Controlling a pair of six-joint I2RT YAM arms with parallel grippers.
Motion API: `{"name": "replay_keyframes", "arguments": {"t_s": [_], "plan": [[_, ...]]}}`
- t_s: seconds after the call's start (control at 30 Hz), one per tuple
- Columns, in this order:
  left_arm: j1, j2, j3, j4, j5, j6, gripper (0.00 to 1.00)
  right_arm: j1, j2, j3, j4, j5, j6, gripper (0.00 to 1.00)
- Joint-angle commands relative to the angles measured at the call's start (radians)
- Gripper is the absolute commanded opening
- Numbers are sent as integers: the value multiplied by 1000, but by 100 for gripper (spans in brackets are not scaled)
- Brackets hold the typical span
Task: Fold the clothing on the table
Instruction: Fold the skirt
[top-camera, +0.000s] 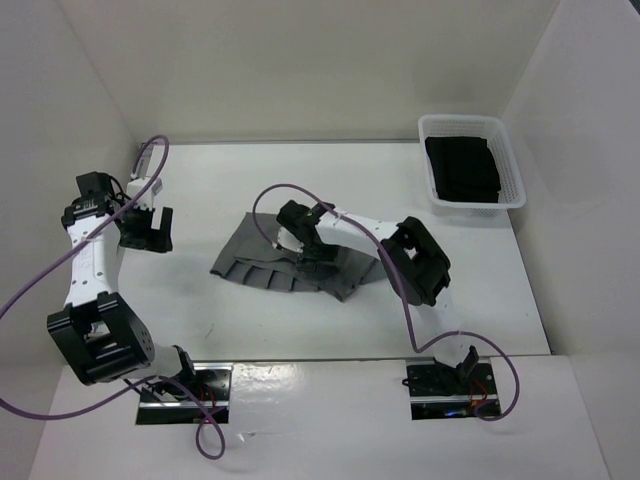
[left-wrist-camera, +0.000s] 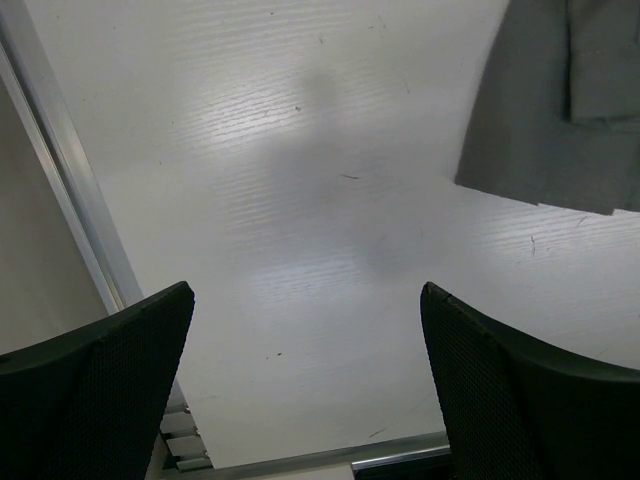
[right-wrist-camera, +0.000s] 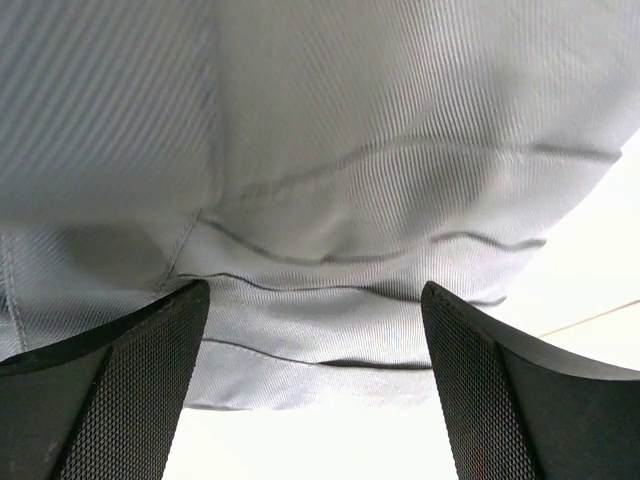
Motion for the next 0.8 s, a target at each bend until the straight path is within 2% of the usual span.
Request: {"name": "replay_keyframes", "arguments": {"t_s": [0.0, 0.17, 0.43, 0.63, 0.77], "plan": [[7, 27, 52, 20, 23, -12, 100, -11, 68, 32, 309, 30, -51, 91], [7, 59, 71, 20, 32, -22, 100, -31, 120, 87, 397, 88, -133, 91], [7, 78, 81, 20, 32, -22, 100, -95, 160, 190, 451, 124, -140, 91], [7, 113, 113, 11, 75, -22, 100, -155, 48, 181, 425, 92, -76, 91], [-27, 147, 133, 11, 123, -22, 100, -204, -100, 193, 325, -67, 28, 91]]}}
